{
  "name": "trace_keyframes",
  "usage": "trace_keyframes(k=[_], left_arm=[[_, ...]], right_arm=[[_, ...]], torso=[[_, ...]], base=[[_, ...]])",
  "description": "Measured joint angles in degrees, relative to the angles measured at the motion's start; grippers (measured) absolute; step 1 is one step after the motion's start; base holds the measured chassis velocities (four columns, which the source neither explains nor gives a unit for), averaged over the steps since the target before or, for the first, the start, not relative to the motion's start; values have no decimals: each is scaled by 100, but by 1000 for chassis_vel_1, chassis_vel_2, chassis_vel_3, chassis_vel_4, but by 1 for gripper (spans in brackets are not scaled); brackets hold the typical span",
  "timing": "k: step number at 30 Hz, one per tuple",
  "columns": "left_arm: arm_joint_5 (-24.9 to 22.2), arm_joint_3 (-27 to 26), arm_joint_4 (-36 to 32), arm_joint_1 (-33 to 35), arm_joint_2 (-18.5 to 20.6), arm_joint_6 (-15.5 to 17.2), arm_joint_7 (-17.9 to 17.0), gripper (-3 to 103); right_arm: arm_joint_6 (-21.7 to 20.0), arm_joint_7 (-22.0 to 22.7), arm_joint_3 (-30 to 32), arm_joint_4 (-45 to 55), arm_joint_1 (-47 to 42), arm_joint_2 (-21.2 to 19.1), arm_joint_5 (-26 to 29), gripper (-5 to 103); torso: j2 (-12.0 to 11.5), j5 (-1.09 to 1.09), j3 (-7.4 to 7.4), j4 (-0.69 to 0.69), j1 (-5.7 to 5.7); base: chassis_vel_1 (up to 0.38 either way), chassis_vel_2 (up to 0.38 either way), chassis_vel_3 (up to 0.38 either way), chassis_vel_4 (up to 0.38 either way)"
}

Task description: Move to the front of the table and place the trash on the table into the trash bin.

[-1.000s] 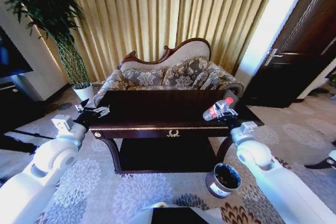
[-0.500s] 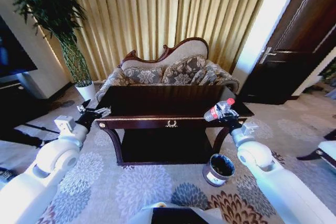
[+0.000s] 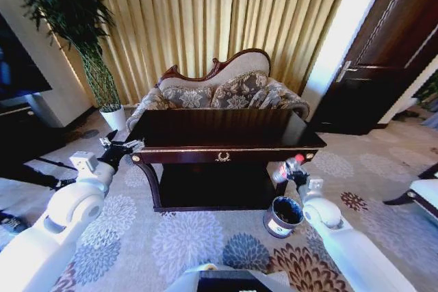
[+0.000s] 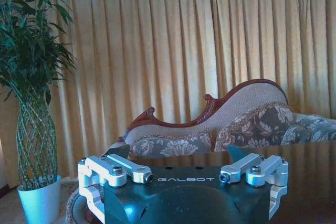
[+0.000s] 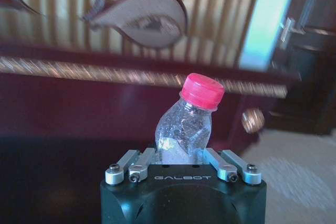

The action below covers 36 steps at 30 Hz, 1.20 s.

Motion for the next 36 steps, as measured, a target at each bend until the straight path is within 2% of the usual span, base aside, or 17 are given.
trace_keyframes(k=[2, 6, 7, 10, 11, 12, 14, 25, 28, 31, 32, 34, 36], left_arm=[[0, -11, -23, 5, -15, -1, -3, 100], [-1, -48, -99, 38, -50, -2, -14, 100], [-1, -48, -99, 38, -50, -2, -14, 100], [-2, -61, -119, 61, -58, -3, -15, 100], [-2, -62, -126, 76, -70, -4, -17, 100], [-2, -62, -126, 76, -70, -4, -17, 100], [8, -5, -145, 87, -117, -5, -17, 100], [27, 74, -168, 82, -137, -7, -17, 100], [31, 81, -175, 80, -129, -7, -17, 100], [31, 81, -187, 81, -125, -8, -17, 100], [32, 79, -201, 86, -123, -8, -17, 100], [32, 78, -203, 87, -123, -8, -17, 100], [33, 69, -217, 101, -124, -9, -17, 100]], right_arm=[[51, 0, -55, -340, 139, 56, -68, 27], [344, -28, -313, -2042, 932, 310, -457, 27], [344, -28, -313, -2042, 932, 310, -457, 27], [516, -68, -457, -2877, 1479, 414, -613, 27], [600, -104, -507, -3377, 1805, 471, -663, 27], [600, -104, -507, -3377, 1805, 471, -663, 27], [715, -182, -512, -4350, 2378, 622, -1037, 27], [748, -224, -380, -4597, 2258, 650, -1290, 26], [740, -230, -329, -4522, 2196, 669, -1300, 41], [737, -227, -305, -4503, 2189, 675, -1287, 47], [736, -217, -285, -4487, 2186, 676, -1262, 57], [735, -214, -281, -4483, 2183, 675, -1256, 57], [731, -200, -254, -4447, 2162, 659, -1231, 68]], torso=[[0, -1, 0, 2, 0], [1, 1, -1, 2, -3], [1, 1, -1, 2, -3], [1, 1, -1, 1, -3], [1, -2, 0, 5, -3], [1, -2, 0, 5, -3], [1, -3, -1, 3, -3], [2, -1, -2, 1, -3], [2, -1, -2, 2, -3], [2, -1, -2, 3, -3], [2, -2, -2, 2, -3], [2, -2, -2, 2, -3], [2, -1, -2, 2, -4]], base=[[0, 0, 0, 0], [0, 0, 0, 0], [0, 0, 0, 0], [0, 0, 0, 0], [0, 0, 0, 0], [0, 0, 0, 0], [0, 0, 0, 0], [0, 0, 0, 0], [0, 0, 0, 0], [0, 0, 0, 0], [0, 0, 0, 0], [0, 0, 0, 0], [0, 0, 0, 0]])
